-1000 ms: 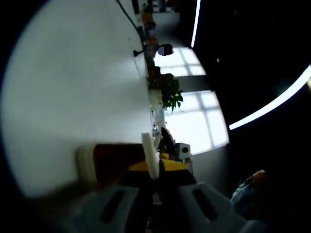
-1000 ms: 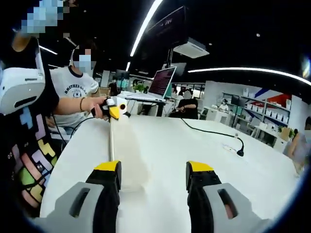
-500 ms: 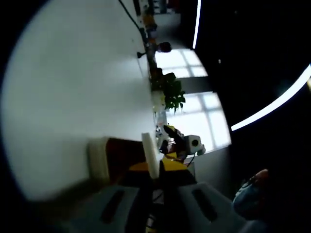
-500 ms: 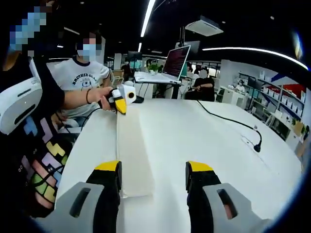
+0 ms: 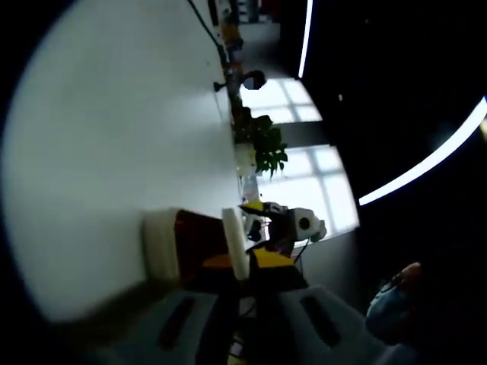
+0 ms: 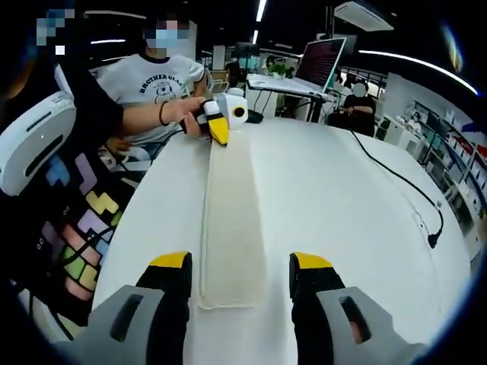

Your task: Arrange the utensils inside the cutlery case until each visible utensil rests in its matching compartment.

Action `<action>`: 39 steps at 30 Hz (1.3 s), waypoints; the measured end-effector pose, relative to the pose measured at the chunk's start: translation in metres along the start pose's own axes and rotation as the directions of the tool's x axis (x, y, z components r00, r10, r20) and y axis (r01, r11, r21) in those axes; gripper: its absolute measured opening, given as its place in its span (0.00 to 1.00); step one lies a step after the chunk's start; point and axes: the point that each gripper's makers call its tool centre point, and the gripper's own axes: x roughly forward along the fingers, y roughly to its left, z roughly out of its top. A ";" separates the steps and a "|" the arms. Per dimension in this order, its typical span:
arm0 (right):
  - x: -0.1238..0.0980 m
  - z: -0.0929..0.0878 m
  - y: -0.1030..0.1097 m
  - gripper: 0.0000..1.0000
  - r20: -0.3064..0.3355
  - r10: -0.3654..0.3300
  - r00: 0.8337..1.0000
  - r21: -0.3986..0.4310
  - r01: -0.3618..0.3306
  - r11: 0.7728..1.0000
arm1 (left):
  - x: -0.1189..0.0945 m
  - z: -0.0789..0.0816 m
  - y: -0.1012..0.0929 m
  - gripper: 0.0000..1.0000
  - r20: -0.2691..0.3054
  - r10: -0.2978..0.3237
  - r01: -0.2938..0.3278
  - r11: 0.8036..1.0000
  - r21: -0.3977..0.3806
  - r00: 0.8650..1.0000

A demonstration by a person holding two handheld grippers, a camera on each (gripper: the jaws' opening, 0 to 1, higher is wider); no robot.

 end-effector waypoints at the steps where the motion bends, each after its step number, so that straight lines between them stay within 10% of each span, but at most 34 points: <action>1: 0.002 -0.002 0.000 0.53 -0.021 -0.002 1.000 -0.012 0.002 1.000 | 0.000 0.000 0.000 0.04 0.001 0.000 0.000 1.000 0.005 1.000; 26: 0.021 -0.015 0.005 0.42 -0.227 0.083 0.970 -0.013 -0.088 0.996 | -0.005 0.002 0.002 0.06 0.021 0.059 -0.061 0.991 0.116 0.998; 39: 0.028 -0.009 0.006 0.42 -0.244 0.061 0.968 -0.017 -0.067 0.998 | -0.021 0.013 0.004 0.14 0.084 0.200 -0.217 0.914 0.344 0.976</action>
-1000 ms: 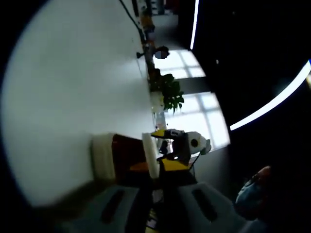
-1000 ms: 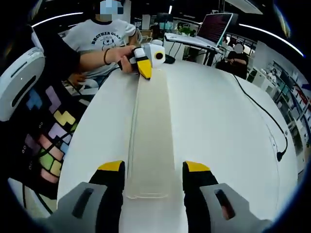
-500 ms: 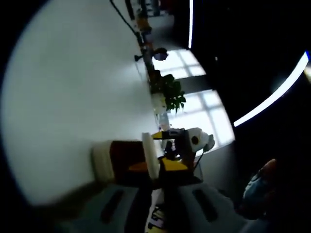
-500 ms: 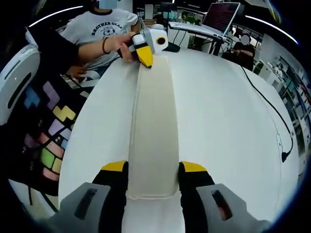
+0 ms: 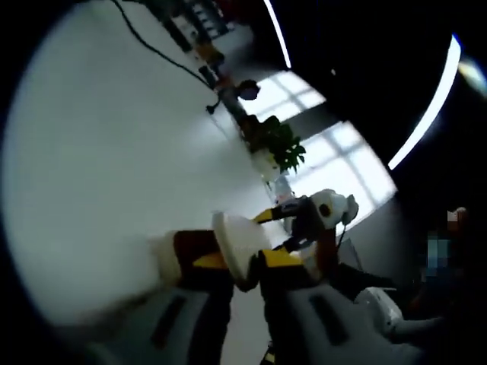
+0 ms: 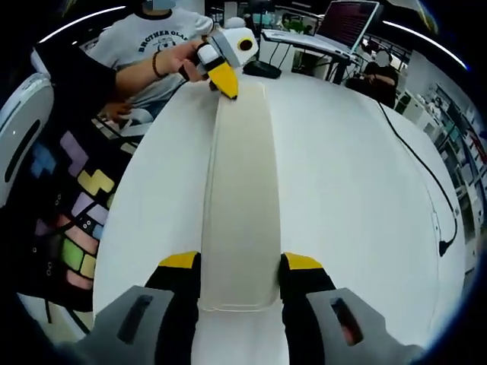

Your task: Arrange the utensils inside the cutlery case until each visible utensil rests in its matching compartment.

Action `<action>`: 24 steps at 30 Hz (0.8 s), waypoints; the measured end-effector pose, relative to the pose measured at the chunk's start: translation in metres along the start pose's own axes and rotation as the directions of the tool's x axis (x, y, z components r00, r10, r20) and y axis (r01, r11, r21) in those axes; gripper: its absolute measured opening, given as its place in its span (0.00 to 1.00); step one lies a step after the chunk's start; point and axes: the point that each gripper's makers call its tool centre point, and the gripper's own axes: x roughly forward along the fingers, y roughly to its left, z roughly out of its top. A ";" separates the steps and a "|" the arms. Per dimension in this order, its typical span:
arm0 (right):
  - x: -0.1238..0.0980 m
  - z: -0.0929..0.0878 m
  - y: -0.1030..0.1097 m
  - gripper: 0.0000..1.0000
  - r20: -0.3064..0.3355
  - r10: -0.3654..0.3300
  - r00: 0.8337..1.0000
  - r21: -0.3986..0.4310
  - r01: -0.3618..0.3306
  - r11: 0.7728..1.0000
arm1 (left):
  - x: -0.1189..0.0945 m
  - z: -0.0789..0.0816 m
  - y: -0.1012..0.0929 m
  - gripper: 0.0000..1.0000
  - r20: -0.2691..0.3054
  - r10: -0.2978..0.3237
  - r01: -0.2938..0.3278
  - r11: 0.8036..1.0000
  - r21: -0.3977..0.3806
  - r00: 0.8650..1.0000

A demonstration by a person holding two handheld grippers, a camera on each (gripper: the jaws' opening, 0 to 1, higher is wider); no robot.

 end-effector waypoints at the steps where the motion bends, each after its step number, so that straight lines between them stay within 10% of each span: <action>1: 0.000 0.001 0.000 0.42 0.003 0.001 1.000 0.003 -0.001 1.000 | -0.001 0.000 -0.001 0.15 0.001 0.004 -0.004 1.000 0.020 1.000; 9: 0.000 -0.001 0.000 0.41 -0.018 -0.024 1.000 -0.006 0.023 1.000 | -0.018 0.011 0.020 0.22 0.050 0.207 -0.213 0.942 0.258 0.977; 24: 0.003 -0.001 -0.001 0.42 -0.026 -0.027 0.999 0.017 0.028 0.999 | -0.038 0.021 0.039 0.28 0.125 0.314 -0.338 0.881 0.331 0.941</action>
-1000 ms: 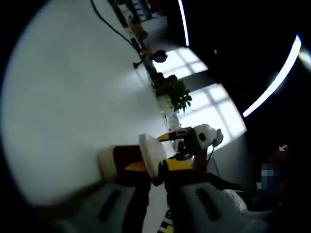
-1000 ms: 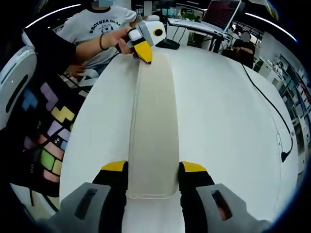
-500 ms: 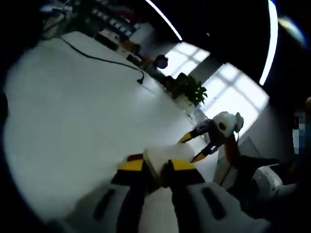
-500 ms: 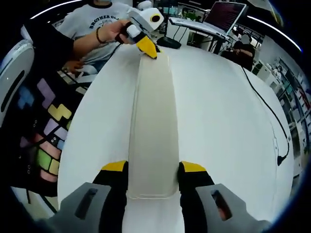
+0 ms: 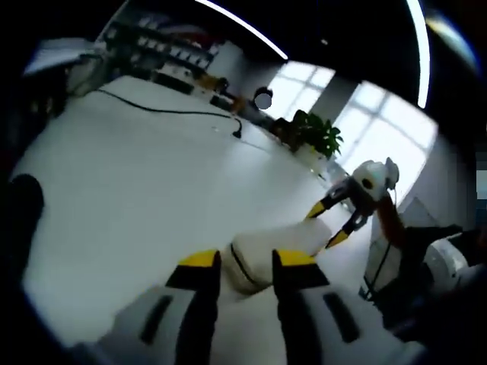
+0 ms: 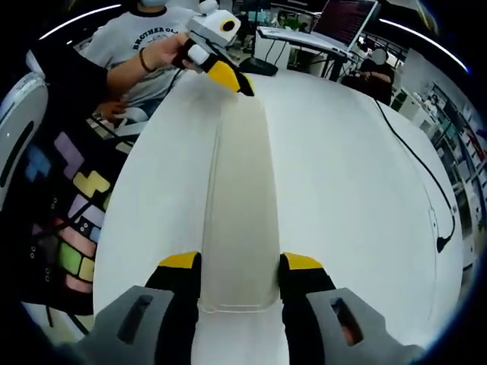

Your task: Arrange the utensils inside the cutlery case until each visible utensil rests in its matching compartment.

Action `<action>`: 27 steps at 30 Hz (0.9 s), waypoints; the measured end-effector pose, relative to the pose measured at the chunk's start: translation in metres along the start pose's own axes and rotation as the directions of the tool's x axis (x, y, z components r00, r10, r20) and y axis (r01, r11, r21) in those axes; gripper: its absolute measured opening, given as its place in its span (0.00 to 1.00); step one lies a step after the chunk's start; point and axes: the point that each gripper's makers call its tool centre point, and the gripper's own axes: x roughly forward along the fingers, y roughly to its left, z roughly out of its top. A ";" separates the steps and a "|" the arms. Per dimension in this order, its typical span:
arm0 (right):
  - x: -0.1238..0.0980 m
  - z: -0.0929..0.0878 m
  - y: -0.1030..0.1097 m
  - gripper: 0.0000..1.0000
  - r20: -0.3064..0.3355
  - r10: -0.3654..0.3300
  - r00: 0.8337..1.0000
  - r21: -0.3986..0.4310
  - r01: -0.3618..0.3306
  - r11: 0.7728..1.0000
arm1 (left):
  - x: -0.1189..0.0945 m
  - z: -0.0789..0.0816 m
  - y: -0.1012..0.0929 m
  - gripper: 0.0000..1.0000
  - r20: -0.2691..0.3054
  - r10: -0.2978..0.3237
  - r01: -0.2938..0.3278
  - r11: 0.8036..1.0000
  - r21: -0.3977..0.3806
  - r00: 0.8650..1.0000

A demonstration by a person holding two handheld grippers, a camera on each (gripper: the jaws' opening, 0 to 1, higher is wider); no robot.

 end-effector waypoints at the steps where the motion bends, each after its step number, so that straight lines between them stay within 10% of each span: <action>1: 0.000 0.000 0.000 0.42 0.001 0.000 1.000 0.001 0.000 1.000 | 0.000 0.003 0.001 0.27 0.027 0.001 -0.003 0.999 0.053 1.000; 10: 0.001 0.002 0.001 0.42 -0.018 0.000 1.000 -0.015 -0.001 1.000 | 0.001 -0.010 -0.015 0.34 0.016 -0.099 0.099 0.995 -0.003 0.995; 27: 0.002 0.000 0.000 0.42 -0.089 0.021 0.996 -0.018 -0.023 1.000 | 0.006 -0.011 -0.002 0.22 0.027 -0.029 0.031 0.995 -0.093 0.999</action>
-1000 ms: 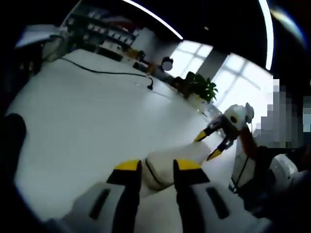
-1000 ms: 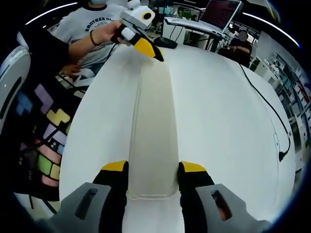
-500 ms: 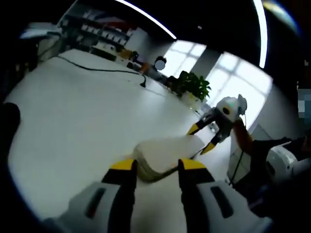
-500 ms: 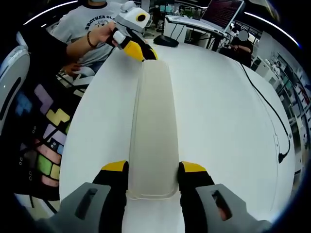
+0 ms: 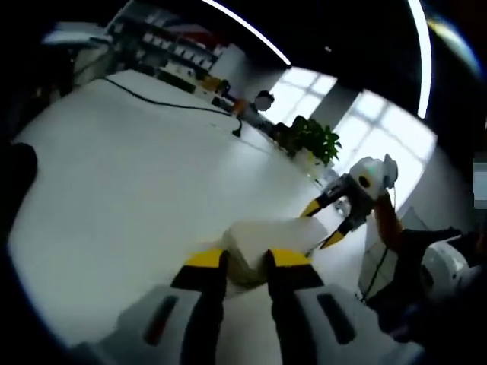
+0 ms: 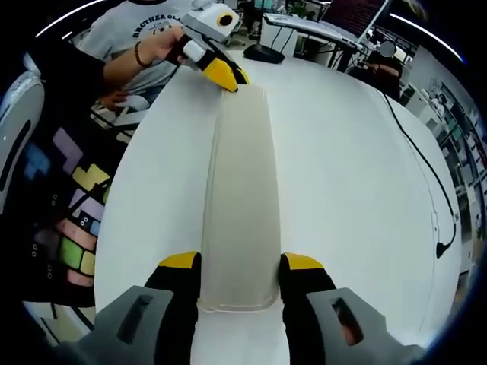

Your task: Arrange the utensils inside the cutlery case until each visible utensil rests in its matching compartment.

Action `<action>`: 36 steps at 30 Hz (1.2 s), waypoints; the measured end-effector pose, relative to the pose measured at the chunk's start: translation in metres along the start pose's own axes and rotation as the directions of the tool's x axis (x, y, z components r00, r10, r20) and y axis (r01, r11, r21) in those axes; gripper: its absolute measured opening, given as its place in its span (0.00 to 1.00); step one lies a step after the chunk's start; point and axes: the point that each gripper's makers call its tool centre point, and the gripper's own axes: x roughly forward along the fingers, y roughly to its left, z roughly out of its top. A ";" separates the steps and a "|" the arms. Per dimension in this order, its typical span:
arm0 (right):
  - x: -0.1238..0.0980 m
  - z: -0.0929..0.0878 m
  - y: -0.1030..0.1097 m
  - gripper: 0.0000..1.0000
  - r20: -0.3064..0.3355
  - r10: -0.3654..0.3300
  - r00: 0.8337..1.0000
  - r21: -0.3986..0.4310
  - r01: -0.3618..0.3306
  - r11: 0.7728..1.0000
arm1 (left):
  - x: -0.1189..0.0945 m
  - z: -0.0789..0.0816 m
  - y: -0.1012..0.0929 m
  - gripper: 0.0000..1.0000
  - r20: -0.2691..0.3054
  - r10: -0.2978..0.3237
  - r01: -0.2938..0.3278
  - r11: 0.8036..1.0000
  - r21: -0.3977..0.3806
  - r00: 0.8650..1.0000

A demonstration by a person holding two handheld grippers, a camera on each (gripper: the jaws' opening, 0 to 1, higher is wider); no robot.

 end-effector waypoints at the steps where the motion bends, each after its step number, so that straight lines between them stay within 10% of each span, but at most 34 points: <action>1: 0.000 0.000 0.000 0.42 0.001 0.002 1.000 0.005 -0.002 1.000 | 0.000 0.000 0.000 0.22 -0.001 -0.002 0.002 1.000 0.000 1.000; 18: -0.023 0.003 -0.006 0.36 0.141 -0.003 0.990 0.079 -0.008 0.997 | -0.001 0.004 0.003 0.13 0.011 0.005 -0.003 0.987 -0.159 1.000; 36: -0.015 0.007 -0.005 0.35 0.065 0.035 0.997 0.152 -0.044 0.987 | 0.002 0.005 0.004 0.12 0.014 0.003 0.000 0.983 -0.186 1.000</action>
